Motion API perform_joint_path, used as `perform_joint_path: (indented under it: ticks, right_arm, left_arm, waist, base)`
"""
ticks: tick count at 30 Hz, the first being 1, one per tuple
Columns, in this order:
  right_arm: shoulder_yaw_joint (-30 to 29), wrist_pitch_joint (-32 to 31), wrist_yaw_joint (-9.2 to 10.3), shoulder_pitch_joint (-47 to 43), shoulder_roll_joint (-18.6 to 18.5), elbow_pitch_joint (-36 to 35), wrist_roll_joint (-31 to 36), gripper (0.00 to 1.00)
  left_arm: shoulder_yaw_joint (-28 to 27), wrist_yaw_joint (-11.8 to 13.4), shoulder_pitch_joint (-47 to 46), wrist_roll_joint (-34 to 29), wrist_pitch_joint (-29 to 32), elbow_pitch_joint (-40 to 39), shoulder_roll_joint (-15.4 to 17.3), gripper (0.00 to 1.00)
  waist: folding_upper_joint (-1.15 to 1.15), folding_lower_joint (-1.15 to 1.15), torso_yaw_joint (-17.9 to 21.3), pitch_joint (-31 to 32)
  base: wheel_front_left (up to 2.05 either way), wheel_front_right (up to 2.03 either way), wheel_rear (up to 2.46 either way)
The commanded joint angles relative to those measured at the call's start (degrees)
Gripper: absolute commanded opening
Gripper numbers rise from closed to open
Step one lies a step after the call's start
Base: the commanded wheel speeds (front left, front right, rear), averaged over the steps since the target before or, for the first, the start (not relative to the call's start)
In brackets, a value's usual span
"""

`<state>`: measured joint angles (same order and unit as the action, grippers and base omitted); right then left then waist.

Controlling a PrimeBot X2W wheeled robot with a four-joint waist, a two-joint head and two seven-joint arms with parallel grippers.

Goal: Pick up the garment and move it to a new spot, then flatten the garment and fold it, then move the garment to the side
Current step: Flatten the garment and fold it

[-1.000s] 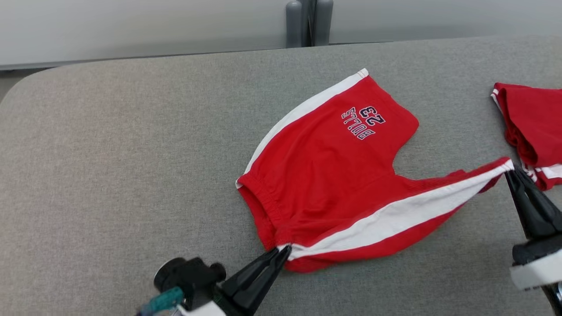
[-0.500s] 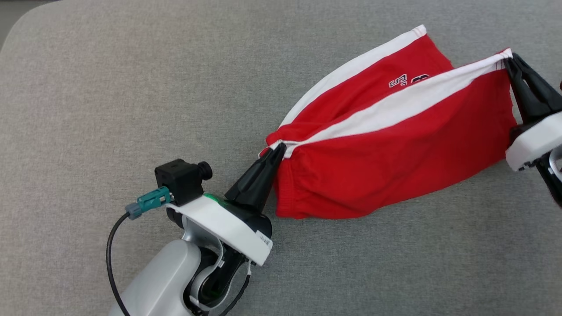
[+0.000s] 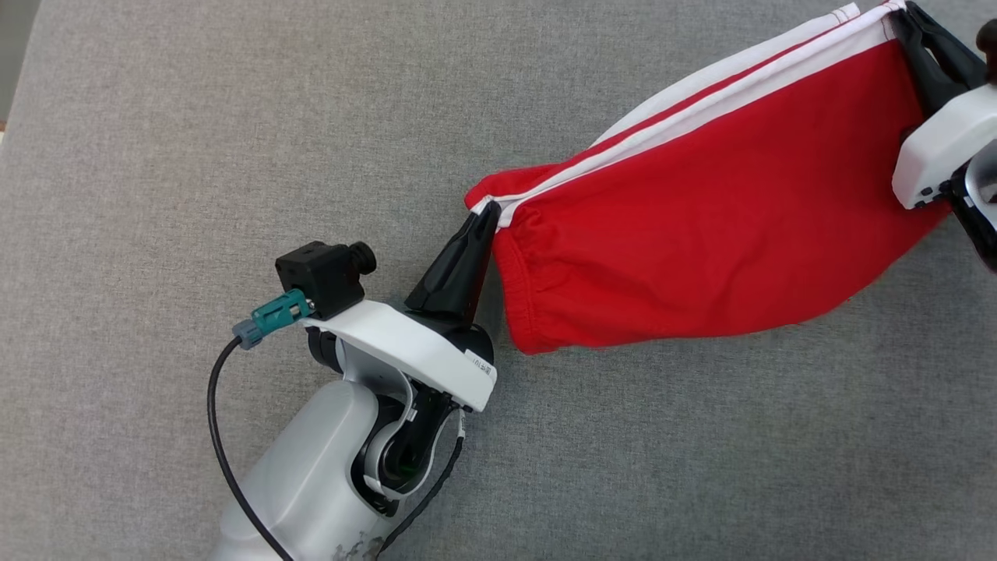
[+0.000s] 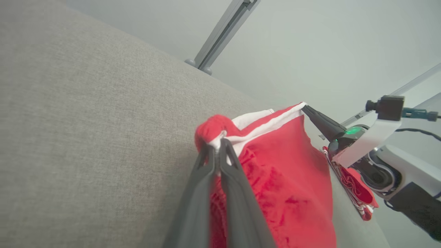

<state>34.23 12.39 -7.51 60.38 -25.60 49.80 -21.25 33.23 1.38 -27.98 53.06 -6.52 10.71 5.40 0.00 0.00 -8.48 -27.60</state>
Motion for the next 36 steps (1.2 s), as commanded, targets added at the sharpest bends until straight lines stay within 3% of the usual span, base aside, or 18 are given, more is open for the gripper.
perform_joint_path:
  ticks: [1,11,12,13,14,15,17,20,27,36]
  right_arm:
    - [1.1,0.7,0.04,1.7,0.2,1.6,-0.6,0.00]
    - [7.3,2.3,0.03,6.2,3.1,9.9,-2.8,0.00]
    - [7.7,2.4,0.03,6.7,3.3,10.6,-3.0,0.20]
    - [8.0,2.5,0.04,7.0,3.6,11.4,-3.3,0.44]
    - [8.3,2.6,0.03,7.1,3.9,11.8,-3.5,0.58]
    - [8.3,2.7,0.04,7.2,4.2,12.2,-3.7,1.00]
    - [8.5,2.9,0.03,7.1,4.6,12.6,-3.8,1.00]
    - [6.9,2.9,0.03,6.0,4.8,9.8,-3.3,1.00]
    - [1.0,2.9,0.04,-1.5,6.8,1.8,-0.3,1.00]
    - [-7.4,2.9,0.03,-15.2,10.3,-8.2,3.2,1.00]
  left_arm:
    - [-0.1,0.1,-1.3,0.3,-0.5,0.6,-0.1,0.00]
    - [0.5,-1.1,-3.2,0.1,-2.5,4.5,-0.9,0.00]
    - [0.5,-1.0,-3.4,0.2,-2.5,5.0,-1.0,0.05]
    - [0.5,-1.0,-3.6,0.2,-2.6,5.5,-1.1,0.24]
    - [0.7,-1.0,-3.7,0.2,-2.7,5.9,-1.1,0.39]
    - [1.0,-0.8,-3.9,-0.3,-2.6,6.5,-1.2,0.49]
    - [1.3,-0.5,-4.2,-1.0,-3.0,7.5,-1.1,1.00]
    - [1.2,0.6,-4.0,-2.6,-4.4,8.3,-0.3,1.00]
    - [2.1,6.8,0.1,-10.5,-7.6,8.2,3.3,1.00]
    - [0.0,16.4,10.6,-21.8,-8.7,-2.2,7.2,1.00]
  waist:
    - [0.00,0.00,-0.3,-0.4]
    - [0.00,0.00,-0.2,-0.9]
    - [0.00,0.00,-0.1,-0.8]
    - [0.00,0.00,-0.1,-0.8]
    - [0.00,0.00,0.0,-0.6]
    - [0.00,0.00,0.1,-0.3]
    - [0.00,0.00,0.3,0.4]
    - [0.00,0.00,1.1,1.9]
    - [0.00,0.00,3.7,7.9]
    - [0.00,0.00,4.9,16.0]
  base:
    - [0.00,0.00,0.00]
    - [0.00,0.00,0.00]
    - [0.00,0.00,0.00]
    - [0.00,0.00,0.00]
    - [0.00,0.00,0.00]
    - [0.00,0.00,0.00]
    - [0.00,0.00,0.00]
    - [0.00,0.00,0.00]
    - [0.00,0.00,0.00]
    - [0.00,0.00,0.00]
